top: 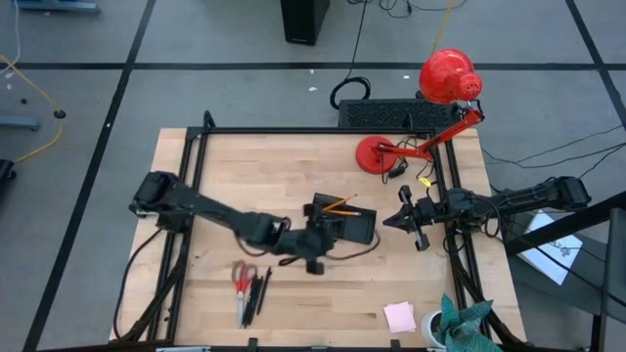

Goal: Pick and place office supplies into organizer
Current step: Adjust the orange pencil in the organizer bin

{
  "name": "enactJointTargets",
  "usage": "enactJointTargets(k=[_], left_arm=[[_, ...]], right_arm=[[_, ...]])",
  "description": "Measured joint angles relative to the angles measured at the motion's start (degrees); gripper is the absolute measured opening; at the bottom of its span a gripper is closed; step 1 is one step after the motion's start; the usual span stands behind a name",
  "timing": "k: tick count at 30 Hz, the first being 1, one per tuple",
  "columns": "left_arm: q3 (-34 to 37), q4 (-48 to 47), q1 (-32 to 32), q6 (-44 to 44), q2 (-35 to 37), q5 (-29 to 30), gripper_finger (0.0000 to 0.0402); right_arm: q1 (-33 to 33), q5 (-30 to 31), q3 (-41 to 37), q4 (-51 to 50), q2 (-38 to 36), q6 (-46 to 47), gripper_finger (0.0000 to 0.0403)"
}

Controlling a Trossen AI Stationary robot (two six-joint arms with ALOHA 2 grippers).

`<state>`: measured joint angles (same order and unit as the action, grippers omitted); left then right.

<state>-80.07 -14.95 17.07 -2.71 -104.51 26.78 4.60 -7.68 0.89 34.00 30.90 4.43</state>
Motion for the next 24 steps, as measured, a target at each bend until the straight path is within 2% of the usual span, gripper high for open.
enactJointTargets(k=[5,9,13,24], left_arm=[[-0.1,7.3,-4.9,-6.7,-2.4,-5.0,0.0185],[0.0,8.2,-8.6,-7.5,-4.2,-9.7,0.0205],[0.0,10.6,-11.4,-7.6,-5.3,-15.9,0.0198],[-0.1,11.1,-14.6,-8.9,-5.9,-22.2,0.0151]], right_arm=[[0.0,0.0,0.0,-0.8,0.0,-0.5,0.0],[0.0,0.0,0.0,-1.4,0.1,-0.6,0.0],[0.0,0.0,0.0,-2.1,0.0,-0.6,0.0],[0.0,0.1,0.0,-2.2,0.0,-0.8,0.0]])
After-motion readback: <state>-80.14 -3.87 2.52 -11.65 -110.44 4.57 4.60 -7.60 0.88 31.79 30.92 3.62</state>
